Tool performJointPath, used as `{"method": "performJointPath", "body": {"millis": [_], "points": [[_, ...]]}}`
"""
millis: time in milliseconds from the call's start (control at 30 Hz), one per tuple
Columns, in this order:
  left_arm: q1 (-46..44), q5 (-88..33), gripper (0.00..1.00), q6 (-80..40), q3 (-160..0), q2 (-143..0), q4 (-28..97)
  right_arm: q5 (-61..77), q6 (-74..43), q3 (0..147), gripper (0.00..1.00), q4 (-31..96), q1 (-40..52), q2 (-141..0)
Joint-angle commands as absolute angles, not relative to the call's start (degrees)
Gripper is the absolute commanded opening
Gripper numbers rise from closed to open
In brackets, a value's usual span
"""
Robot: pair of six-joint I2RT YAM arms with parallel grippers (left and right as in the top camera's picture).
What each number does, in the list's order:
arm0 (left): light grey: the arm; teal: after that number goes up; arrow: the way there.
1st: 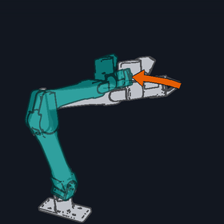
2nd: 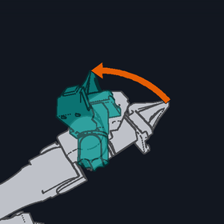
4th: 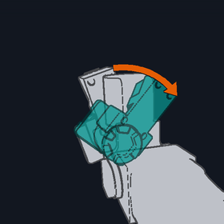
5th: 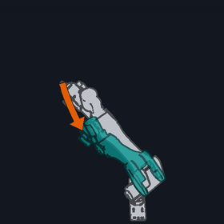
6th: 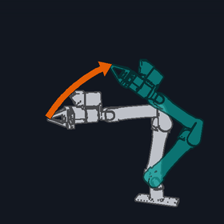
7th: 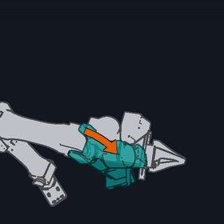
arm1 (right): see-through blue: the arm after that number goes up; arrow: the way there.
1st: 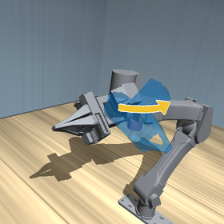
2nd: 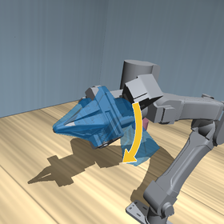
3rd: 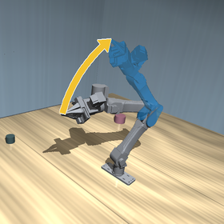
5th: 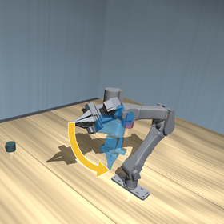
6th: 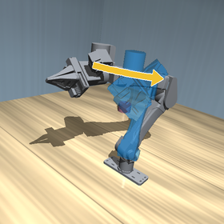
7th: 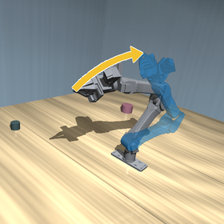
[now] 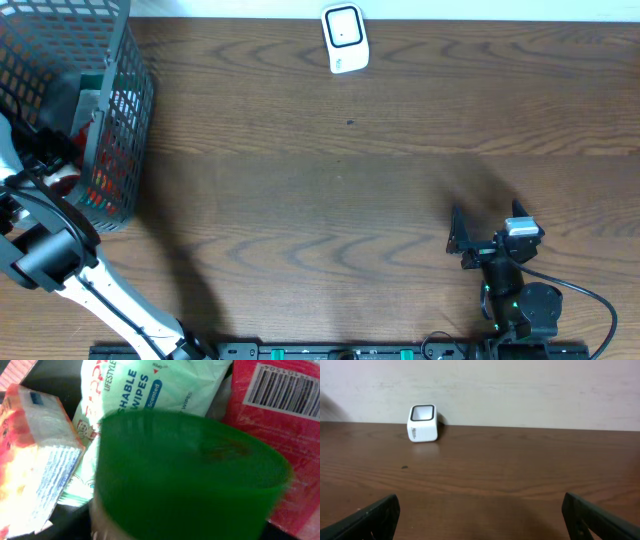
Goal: Scan the item barcode
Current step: 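Reach the left gripper into the basket and grasp the green-capped jar, then lift the jar out and carry it toward the white scanner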
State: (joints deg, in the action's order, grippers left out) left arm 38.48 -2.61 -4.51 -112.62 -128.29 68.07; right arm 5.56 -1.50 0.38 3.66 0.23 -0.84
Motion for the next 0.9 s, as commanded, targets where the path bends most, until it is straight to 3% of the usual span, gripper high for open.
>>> {"method": "performJointPath", "body": {"millis": [0,167,467,867], "points": [[38.6,-3.7,0.64,-4.6,-111.9,-129.0,68.2,5.5,-1.7,0.3,0.99,3.9,-0.3,-0.6],[38.6,-4.0,0.62,-4.6,-112.0,-128.8,68.6,5.5,-1.7,0.3,0.99,3.9,-0.3,-0.6],[38.6,-4.0,0.45,-5.0,-114.1,-122.7,68.1,5.5,-1.7,0.3,0.99,3.9,-0.3,-0.6],[38.4,-4.0,0.44,-8.9,-114.1,-108.7,63.5,5.5,-1.7,0.3,0.99,3.9,-0.3,-0.6]]}}
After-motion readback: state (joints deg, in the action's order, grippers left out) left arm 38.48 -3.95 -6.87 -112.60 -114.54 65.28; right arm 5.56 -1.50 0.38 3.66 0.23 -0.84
